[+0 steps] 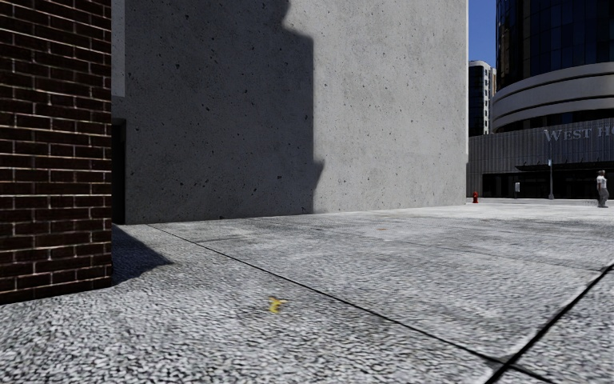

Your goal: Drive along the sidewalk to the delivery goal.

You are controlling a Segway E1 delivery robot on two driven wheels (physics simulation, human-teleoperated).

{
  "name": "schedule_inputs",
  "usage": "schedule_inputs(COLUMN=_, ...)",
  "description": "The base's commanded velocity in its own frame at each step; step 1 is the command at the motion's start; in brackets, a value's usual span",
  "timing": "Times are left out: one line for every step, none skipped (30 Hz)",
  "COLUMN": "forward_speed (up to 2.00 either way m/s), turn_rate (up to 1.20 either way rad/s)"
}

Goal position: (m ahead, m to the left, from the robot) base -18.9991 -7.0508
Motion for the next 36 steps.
schedule_inputs(forward_speed=0.0, turn_rate=0.0)
schedule_inputs(forward_speed=0.0, turn_rate=0.0)
schedule_inputs(forward_speed=0.0, turn_rate=0.0)
schedule_inputs(forward_speed=0.0, turn_rate=0.0)
schedule_inputs(forward_speed=0.0, turn_rate=0.0)
schedule_inputs(forward_speed=0.0, turn_rate=0.0)
schedule_inputs(forward_speed=0.0, turn_rate=0.0)
schedule_inputs(forward_speed=0.0, turn_rate=0.0)
schedule_inputs(forward_speed=0.0, turn_rate=0.0)
schedule_inputs(forward_speed=0.0, turn_rate=0.0)
schedule_inputs(forward_speed=0.0, turn_rate=0.0)
schedule_inputs(forward_speed=0.0, turn_rate=0.0)
schedule_inputs(forward_speed=0.0, turn_rate=0.0)
schedule_inputs(forward_speed=0.0, turn_rate=0.0)
schedule_inputs(forward_speed=0.0, turn_rate=0.0)
schedule_inputs(forward_speed=0.0, turn_rate=0.0)
schedule_inputs(forward_speed=0.0, turn_rate=0.0)
schedule_inputs(forward_speed=0.0, turn_rate=0.0)
schedule_inputs(forward_speed=0.0, turn_rate=0.0)
schedule_inputs(forward_speed=0.0, turn_rate=0.0)
schedule_inputs(forward_speed=0.0, turn_rate=0.0)
schedule_inputs(forward_speed=0.0, turn_rate=0.0)
schedule_inputs(forward_speed=0.0, turn_rate=0.0)
schedule_inputs(forward_speed=0.0, turn_rate=0.0)
schedule_inputs(forward_speed=0.0, turn_rate=0.0)
schedule_inputs(forward_speed=0.0, turn_rate=0.0)
schedule_inputs(forward_speed=0.0, turn_rate=0.0)
schedule_inputs(forward_speed=0.0, turn_rate=0.0)
schedule_inputs(forward_speed=0.0, turn_rate=0.0)
schedule_inputs(forward_speed=0.0, turn_rate=0.0)
schedule_inputs(forward_speed=0.23, turn_rate=-0.2)
schedule_inputs(forward_speed=0.43, turn_rate=-0.33)
schedule_inputs(forward_speed=0.69, turn_rate=-0.37)
schedule_inputs(forward_speed=0.69, turn_rate=-0.37)
schedule_inputs(forward_speed=0.85, turn_rate=-0.38)
schedule_inputs(forward_speed=0.93, turn_rate=-0.38)
